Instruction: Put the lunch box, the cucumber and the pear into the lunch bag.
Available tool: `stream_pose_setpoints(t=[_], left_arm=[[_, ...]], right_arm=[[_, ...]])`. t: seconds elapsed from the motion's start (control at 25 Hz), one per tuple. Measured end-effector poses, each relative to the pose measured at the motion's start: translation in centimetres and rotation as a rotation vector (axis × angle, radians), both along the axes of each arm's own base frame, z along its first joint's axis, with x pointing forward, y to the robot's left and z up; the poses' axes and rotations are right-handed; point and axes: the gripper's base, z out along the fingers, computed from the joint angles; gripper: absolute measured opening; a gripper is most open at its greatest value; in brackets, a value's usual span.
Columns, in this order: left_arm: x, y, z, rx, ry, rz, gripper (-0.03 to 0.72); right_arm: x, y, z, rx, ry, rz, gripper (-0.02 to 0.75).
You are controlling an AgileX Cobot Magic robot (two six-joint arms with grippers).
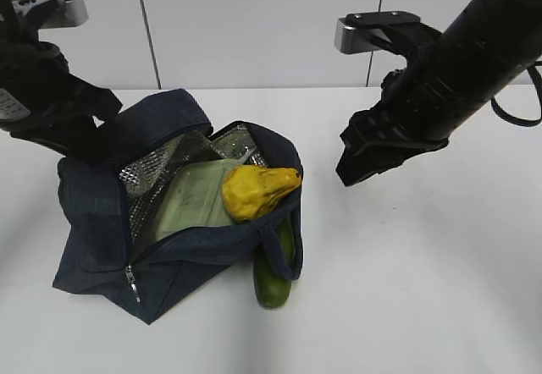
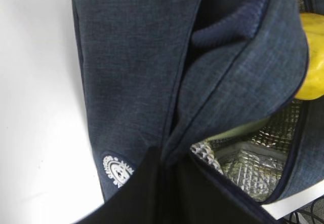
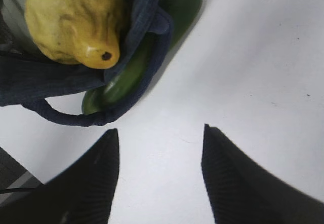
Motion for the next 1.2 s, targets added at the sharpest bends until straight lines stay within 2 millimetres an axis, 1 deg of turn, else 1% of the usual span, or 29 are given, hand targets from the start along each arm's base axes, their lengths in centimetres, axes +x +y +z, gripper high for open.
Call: stream_pose_setpoints(t=[0.08, 0.16, 0.28, 0.48, 0.72, 0.96, 1.04, 1.2], left_arm=[[0.0, 0.0, 0.0, 0.001, 0.003, 0.0, 0.001], [0.0, 0.0, 0.0, 0.001, 0.004, 0.0, 0.001], [0.0, 0.0, 0.0, 0.001, 0.006, 0.004, 0.001], [-0.1, 0.0, 0.0, 0.003, 0.007, 0.004, 0.001], [0.0, 0.1, 0.0, 0.006, 0.006, 0.003, 0.001], [0.0, 0.4, -0.1, 0.04, 0.001, 0.029, 0.001], [0.1, 0.7, -0.1, 0.068, 0.001, 0.043, 0.001], [0.2, 1.5, -0.2, 0.093, 0.013, 0.073, 0.001]], right_arm=[[0.1, 0.2, -0.3, 0.017, 0.017, -0.005, 0.414], [0.3, 0.5, -0.9, 0.029, 0.042, -0.004, 0.404], [0.7, 1.3, -2.4, 0.024, 0.072, 0.014, 0.392], [1.3, 2.1, -3.4, 0.035, 0.051, 0.003, 0.391], [1.9, 2.2, -4.3, 0.033, 0.049, -0.01, 0.391], [1.3, 2.2, -5.0, 0.013, 0.149, 0.012, 0.391], [1.2, 2.2, -5.1, 0.009, 0.159, -0.005, 0.391], [1.4, 1.5, -5.3, -0.053, 0.169, -0.08, 0.391]])
